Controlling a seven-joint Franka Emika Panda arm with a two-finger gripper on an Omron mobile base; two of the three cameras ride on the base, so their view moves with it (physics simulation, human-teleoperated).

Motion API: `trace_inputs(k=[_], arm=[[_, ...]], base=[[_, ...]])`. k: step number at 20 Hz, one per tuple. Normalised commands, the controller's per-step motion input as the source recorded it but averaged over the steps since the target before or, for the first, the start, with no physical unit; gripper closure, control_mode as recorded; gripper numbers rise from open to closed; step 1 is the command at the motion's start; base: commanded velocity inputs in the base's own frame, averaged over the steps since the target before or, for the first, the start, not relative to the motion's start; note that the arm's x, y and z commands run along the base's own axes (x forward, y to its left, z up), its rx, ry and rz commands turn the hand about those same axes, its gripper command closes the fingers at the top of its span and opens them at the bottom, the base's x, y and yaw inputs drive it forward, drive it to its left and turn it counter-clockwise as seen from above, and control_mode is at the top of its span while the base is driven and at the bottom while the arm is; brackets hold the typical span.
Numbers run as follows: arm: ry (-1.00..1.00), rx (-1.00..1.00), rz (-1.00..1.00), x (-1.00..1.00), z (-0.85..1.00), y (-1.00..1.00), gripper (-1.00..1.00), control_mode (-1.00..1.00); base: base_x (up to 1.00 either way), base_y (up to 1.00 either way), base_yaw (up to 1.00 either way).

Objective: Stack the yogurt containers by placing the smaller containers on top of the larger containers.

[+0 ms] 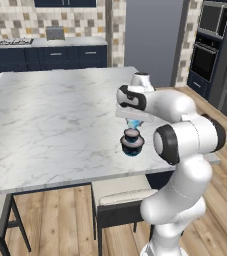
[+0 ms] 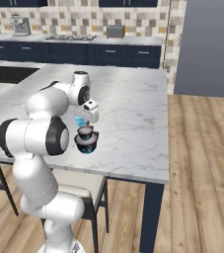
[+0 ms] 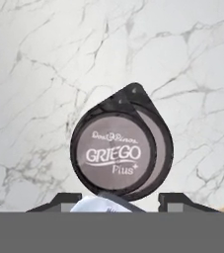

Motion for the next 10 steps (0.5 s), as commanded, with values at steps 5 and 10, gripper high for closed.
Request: trace_inputs(k=[5, 10], arm=[[0.03, 0.0, 0.0, 0.14, -0.15, -0.03, 1.0, -1.0], [0.05, 0.0, 0.0, 0.14, -0.16, -0.04, 1.0, -1.0]], base=[[0.0, 0.0, 0.0], [0.0, 0.0, 0.0]])
